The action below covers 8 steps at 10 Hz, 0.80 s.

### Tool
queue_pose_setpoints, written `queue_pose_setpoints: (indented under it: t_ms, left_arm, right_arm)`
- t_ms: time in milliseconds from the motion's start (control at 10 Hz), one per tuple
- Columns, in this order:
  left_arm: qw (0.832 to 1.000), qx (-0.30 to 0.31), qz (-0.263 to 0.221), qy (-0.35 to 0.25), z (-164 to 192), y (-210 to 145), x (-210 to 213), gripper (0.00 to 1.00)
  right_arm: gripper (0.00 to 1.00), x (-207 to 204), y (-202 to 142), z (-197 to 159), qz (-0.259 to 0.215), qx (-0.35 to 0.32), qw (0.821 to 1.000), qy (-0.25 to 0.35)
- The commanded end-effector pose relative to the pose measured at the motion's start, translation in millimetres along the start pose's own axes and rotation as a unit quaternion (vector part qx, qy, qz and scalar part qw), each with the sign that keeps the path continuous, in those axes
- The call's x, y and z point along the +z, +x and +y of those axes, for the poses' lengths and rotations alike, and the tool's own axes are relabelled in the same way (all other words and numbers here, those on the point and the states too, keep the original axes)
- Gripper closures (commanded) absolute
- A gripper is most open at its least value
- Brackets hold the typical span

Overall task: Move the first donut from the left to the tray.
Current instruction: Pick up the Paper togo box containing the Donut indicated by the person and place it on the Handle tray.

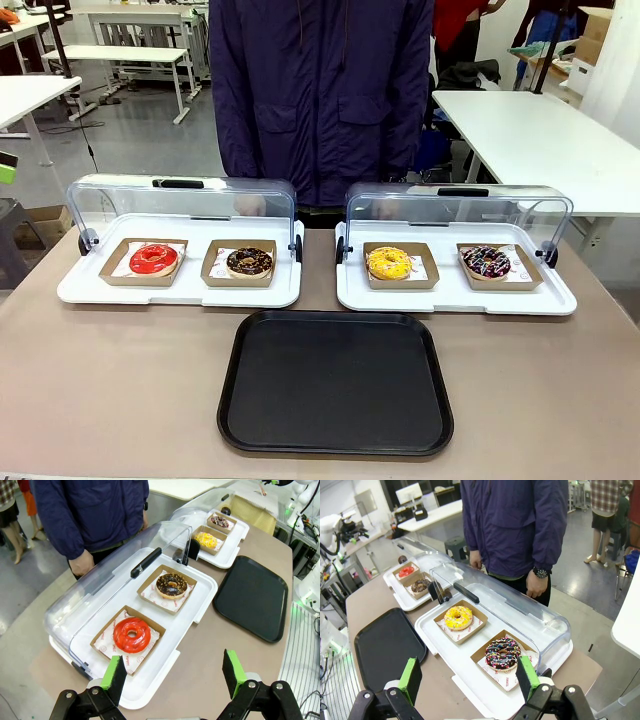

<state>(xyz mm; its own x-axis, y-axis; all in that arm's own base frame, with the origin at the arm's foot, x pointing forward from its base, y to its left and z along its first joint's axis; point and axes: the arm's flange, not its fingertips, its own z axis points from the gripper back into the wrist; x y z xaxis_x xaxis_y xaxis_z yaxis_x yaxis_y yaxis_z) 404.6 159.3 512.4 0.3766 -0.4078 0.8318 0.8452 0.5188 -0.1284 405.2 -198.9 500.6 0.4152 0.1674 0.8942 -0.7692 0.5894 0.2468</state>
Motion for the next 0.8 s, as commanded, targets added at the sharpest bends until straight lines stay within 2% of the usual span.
queue_pose_setpoints:
  t_ms: [0, 700]
  left_arm:
    - [1.000, -0.005, -0.003, -0.004, -0.5, 0.5, 0.5, 0.00]
    - [1.000, -0.005, -0.003, -0.004, -0.5, 0.5, 0.5, 0.00]
  right_arm:
    - [0.00, -1.7, 0.1, 2.2, -0.009, 0.006, 1.000, 0.001]
    - [0.00, -1.7, 0.1, 2.2, -0.009, 0.006, 1.000, 0.001]
